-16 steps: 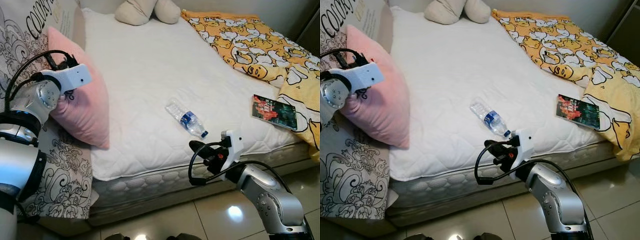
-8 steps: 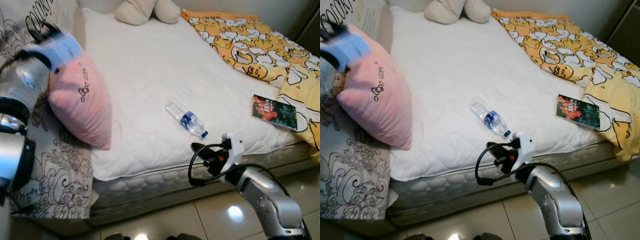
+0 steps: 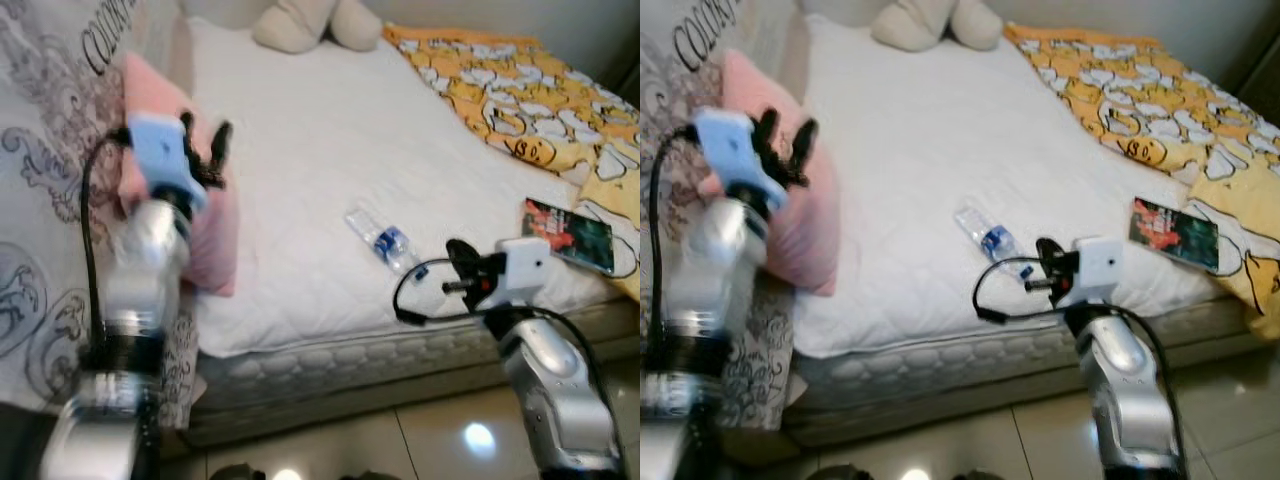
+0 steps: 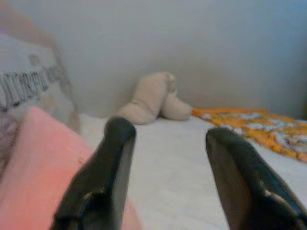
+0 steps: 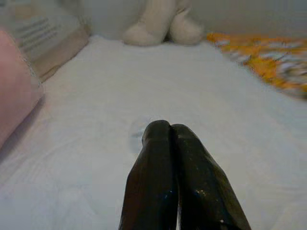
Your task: Clean up the room
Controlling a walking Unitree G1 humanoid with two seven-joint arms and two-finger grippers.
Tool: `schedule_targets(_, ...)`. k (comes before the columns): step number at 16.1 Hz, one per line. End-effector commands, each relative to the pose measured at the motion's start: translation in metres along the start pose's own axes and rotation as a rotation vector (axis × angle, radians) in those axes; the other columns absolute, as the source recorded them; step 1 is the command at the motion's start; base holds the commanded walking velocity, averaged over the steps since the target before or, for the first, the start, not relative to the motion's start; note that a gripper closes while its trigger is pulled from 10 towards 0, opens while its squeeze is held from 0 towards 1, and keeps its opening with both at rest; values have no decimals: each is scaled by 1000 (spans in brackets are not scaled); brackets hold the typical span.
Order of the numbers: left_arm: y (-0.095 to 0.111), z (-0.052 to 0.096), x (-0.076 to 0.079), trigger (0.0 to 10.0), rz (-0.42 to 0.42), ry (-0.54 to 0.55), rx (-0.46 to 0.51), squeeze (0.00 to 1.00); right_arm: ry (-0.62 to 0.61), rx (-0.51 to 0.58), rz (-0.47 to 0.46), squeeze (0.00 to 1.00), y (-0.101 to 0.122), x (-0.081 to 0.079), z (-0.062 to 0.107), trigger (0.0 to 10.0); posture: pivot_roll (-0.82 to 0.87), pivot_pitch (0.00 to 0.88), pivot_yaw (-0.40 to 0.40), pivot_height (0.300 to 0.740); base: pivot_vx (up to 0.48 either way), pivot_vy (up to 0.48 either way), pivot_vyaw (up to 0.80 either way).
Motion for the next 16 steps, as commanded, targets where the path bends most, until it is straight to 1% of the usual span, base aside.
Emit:
schedule_targets(1,-16,15,1,10000,-42,46,-58,1000,-72,-8,39,0,-5,11,2,10000,-25,0,-70,740,0,0,0)
schedule_targets(2,-37,36,-1,10000,-103,57,-131,1000,-80,7,92,0,-8,11,3,10000,-16,0,-70,740,0,0,0)
schedule_targets(3,-53,54,0,10000,-157,62,-200,1000,-88,-5,88,0,-16,10,4,10000,-16,0,-72,740,0,0,0)
schedule_targets(4,-56,60,1,10000,-179,64,-229,1000,-91,-11,83,0,-19,10,3,10000,-15,0,-72,740,0,0,0)
schedule_targets(5,-74,77,8,10000,-182,69,-325,1000,-87,-62,51,0,-32,4,-3,10000,-32,0,-56,740,0,0,0)
schedule_targets(6,-90,89,11,10000,-120,136,-408,1000,-75,-63,41,0,-33,-5,-14,10000,-27,0,-56,740,0,0,0)
schedule_targets(7,-94,91,10,10000,-86,170,-425,1000,-70,-48,42,0,-29,-8,-19,10000,-28,0,-57,740,0,0,0)
schedule_targets(8,-92,85,5,10000,-73,216,-404,1000,-63,-11,53,0,-21,-10,-23,10000,-25,0,-57,740,0,0,0)
schedule_targets(9,-83,82,-4,10000,-75,256,-362,1000,-68,4,60,0,-20,-6,-20,10000,-21,0,-60,740,0,0,0)
schedule_targets(11,-75,89,-20,10000,-44,381,-324,1000,-91,12,55,0,-23,3,-10,10000,-14,0,-78,740,0,0,0)
schedule_targets(13,-69,86,-18,10000,-34,383,-281,1000,-85,13,60,0,-25,3,-6,10000,-18,0,-84,740,0,0,0)
schedule_targets(14,-67,85,-16,10000,-34,374,-276,1000,-76,12,73,0,-26,2,-5,10000,-18,0,-83,740,0,0,0)
schedule_targets(15,-65,82,-8,10000,-24,314,-263,0,-64,12,84,0,-28,-1,-4,10000,-22,0,-84,740,0,0,0)
schedule_targets(16,-65,79,-3,10000,-19,272,-266,0,-59,16,81,0,-27,-2,-6,10000,-29,0,-82,740,304,-368,0)
Point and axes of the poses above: a point about 5 cm out from each wrist's last joint towards the gripper, its own z axis pointing back from the gripper into the wrist, its own y axis along the axis of the wrist's last joint, x = y × z, the point moved 2 cm from there along -z, pointing out of the wrist towards the gripper, and after that the axes turned 12 degrees about z, right-handed, at the moved point
